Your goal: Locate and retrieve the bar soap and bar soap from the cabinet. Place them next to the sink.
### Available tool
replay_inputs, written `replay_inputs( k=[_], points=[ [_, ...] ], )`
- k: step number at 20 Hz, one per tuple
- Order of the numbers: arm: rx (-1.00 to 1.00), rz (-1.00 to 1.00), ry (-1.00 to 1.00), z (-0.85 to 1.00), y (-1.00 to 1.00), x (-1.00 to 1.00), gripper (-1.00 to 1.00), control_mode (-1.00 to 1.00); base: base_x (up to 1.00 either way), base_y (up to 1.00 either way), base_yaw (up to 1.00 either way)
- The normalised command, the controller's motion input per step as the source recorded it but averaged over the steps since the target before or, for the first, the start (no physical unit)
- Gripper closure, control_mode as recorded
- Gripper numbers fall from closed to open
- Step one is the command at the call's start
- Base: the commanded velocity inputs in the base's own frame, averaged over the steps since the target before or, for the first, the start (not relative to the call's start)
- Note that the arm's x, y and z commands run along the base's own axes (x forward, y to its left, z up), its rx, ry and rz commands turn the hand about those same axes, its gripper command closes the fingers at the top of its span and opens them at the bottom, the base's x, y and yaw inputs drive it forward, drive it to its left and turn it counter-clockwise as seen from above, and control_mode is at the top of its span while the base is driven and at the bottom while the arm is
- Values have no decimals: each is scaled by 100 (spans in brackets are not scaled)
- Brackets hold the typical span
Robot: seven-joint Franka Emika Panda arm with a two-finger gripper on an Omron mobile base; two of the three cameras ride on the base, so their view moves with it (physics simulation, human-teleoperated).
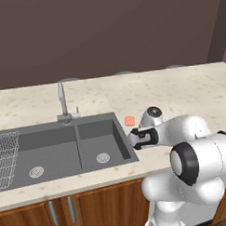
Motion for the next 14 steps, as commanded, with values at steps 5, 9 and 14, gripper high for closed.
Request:
replay_inputs(
  k=[5, 9, 14],
  points=[
    [8, 0, -20, 62, -9, -91, -100, -100, 0, 0, 0],
    [5, 0, -20, 68, -2, -89, -100, -100, 0, 0, 0],
    [0, -1, -11, 61, 4, -69, -100, -100, 0, 0, 0]
  ],
)
